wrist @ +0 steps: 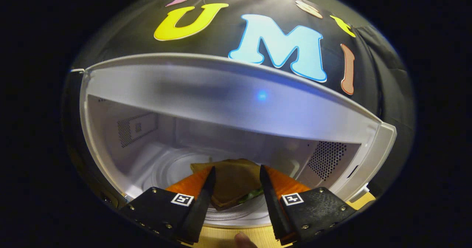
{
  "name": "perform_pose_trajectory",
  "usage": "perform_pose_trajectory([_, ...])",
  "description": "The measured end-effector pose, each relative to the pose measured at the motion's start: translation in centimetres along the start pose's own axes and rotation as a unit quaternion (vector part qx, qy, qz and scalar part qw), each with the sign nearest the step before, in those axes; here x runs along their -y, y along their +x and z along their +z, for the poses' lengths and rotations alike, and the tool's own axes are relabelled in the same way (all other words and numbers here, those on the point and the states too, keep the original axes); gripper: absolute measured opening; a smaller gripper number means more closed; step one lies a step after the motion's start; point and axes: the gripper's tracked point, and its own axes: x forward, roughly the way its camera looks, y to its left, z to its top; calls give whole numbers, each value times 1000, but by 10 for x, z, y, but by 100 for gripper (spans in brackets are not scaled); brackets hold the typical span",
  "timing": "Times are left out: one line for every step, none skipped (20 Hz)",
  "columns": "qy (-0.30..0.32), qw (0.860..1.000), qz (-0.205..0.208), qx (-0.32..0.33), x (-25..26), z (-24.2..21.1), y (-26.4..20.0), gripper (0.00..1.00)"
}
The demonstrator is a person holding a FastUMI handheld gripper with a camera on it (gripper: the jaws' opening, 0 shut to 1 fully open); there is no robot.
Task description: Open the microwave, put the food inside, and close the microwave door.
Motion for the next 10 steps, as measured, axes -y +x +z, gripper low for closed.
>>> perform_pose_trajectory([6, 1000, 7, 5, -3, 4, -8, 72])
perform_pose_trajectory([10, 1000, 12, 13, -6, 10, -17, 72])
perform_pose_trajectory([12, 1000, 17, 20, -9, 16, -27, 72])
perform_pose_trajectory([14, 999, 25, 25, -11, 21, -38, 72])
perform_pose_trajectory([17, 999, 34, 30, -13, 25, -49, 73])
perform_pose_trajectory([20, 998, 45, 36, -15, 30, -62, 73])
perform_pose_trajectory([22, 997, 55, 43, -16, 36, -77, 73])
perform_pose_trajectory([22, 996, 67, 50, -18, 41, -92, 73])
perform_pose_trajectory([23, 995, 79, 60, -19, 48, -108, 75])
perform_pose_trajectory([25, 993, 93, 70, -20, 54, -125, 75])
